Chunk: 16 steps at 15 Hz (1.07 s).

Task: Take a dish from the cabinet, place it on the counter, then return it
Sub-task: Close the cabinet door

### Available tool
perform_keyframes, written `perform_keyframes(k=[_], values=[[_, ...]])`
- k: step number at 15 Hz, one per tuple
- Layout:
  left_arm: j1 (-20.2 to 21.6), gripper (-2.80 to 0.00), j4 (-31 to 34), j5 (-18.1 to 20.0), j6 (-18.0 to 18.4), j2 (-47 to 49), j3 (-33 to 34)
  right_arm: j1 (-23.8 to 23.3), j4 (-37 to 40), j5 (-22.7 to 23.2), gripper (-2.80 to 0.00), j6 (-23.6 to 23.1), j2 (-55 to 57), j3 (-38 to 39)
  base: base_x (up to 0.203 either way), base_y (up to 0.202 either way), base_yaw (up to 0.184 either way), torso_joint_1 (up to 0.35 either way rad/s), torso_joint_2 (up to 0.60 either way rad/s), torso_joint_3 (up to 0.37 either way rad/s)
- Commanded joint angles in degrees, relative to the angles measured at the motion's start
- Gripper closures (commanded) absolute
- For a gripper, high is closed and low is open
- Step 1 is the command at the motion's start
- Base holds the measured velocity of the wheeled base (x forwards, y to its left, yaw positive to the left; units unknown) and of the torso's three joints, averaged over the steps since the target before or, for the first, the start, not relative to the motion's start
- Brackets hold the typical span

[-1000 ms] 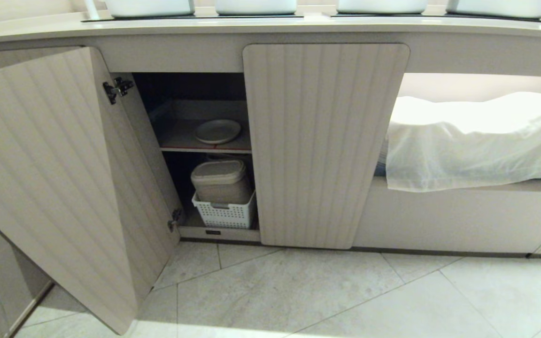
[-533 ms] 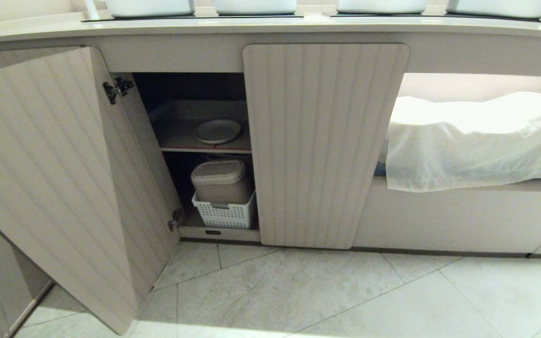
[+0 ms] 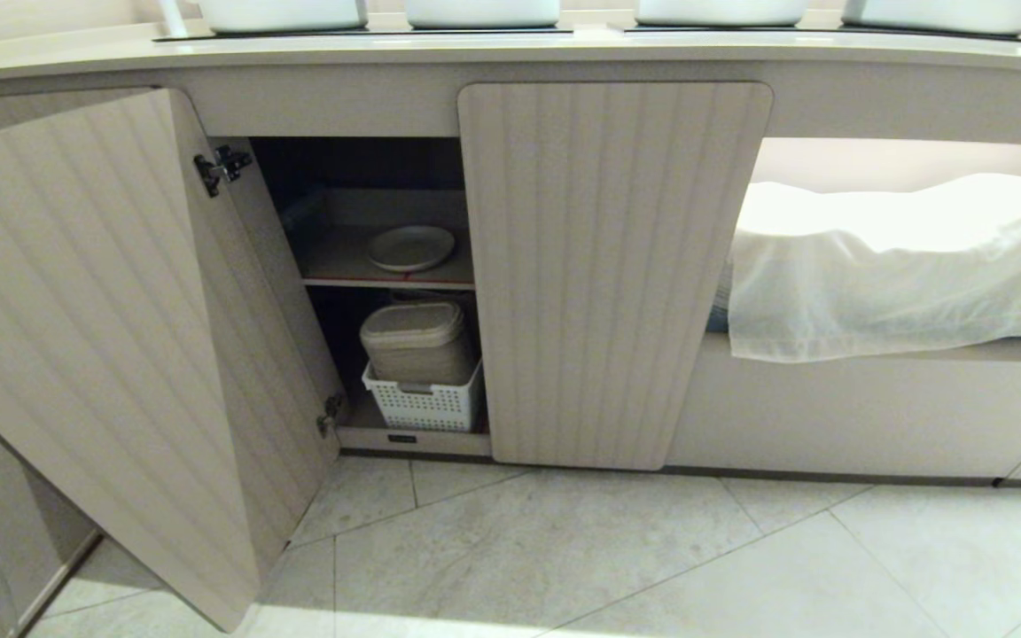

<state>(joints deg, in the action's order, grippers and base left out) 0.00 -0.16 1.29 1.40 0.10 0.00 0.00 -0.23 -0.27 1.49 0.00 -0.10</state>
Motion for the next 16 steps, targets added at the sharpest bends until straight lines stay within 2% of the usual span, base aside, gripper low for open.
perform_keyframes(k=[1, 16], values=[[0.0, 0.0, -0.02, 0.03, 0.0, 0.0, 0.0, 0.0, -0.04, 0.0, 0.0, 0.01, 0.0, 0.01, 0.0, 0.0, 0.0, 0.0, 0.0, 0.0], [0.0, 0.0, -0.02, 0.03, 0.0, 0.08, 0.0, 0.0, -0.04, 0.0, 0.0, 0.01, 0.0, 0.01, 0.0, 0.0, 0.0, 0.0, 0.0, 0.0]])
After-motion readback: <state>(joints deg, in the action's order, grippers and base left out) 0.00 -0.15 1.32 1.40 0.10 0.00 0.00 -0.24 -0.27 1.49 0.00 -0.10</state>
